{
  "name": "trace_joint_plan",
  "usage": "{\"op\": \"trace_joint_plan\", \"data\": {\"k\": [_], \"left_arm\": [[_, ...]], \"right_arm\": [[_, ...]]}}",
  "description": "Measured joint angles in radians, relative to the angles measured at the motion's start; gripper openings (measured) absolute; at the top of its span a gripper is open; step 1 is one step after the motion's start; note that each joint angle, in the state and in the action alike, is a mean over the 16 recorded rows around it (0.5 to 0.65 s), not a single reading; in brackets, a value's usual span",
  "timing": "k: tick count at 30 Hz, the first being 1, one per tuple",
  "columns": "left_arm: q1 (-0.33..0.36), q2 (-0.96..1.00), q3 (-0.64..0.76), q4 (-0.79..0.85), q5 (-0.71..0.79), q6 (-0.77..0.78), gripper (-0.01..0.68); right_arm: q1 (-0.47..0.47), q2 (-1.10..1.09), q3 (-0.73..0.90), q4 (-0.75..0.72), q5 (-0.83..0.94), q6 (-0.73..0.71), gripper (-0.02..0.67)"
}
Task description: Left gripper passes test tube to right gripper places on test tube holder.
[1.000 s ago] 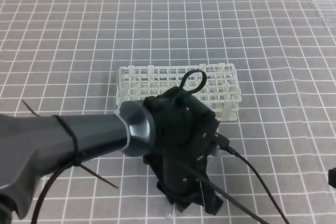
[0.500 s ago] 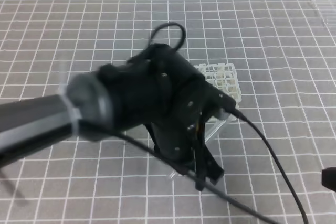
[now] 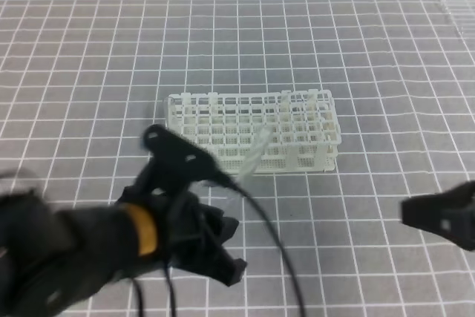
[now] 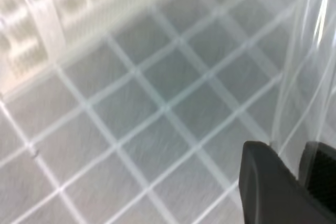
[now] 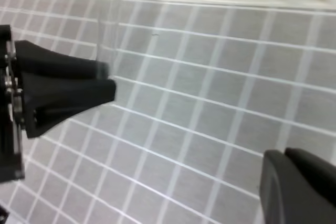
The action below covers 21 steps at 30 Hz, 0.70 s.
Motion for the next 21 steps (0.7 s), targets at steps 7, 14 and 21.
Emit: {"op": "trace_joint_plan", "data": {"k": [7, 14, 21], "left_arm": [[0.017, -0.138, 0.213, -0.028, -0.333, -0.04, 0.007], [0.026, -0.174, 0.308, -0.079, -0.544, -0.036, 0.006], [0.035, -0.176, 0.377, -0.113, -0.736, -0.012, 0.004]], "right_arm": [[0.207, 0.139, -0.106, -0.004, -0.122, -0.02, -0.001], [0.437, 0.23, -0.182, -0.089, -0.328, -0.021, -0.001], [0.625, 0.209, -0.128, -0.193, -0.658, -0.021, -0.001]]}}
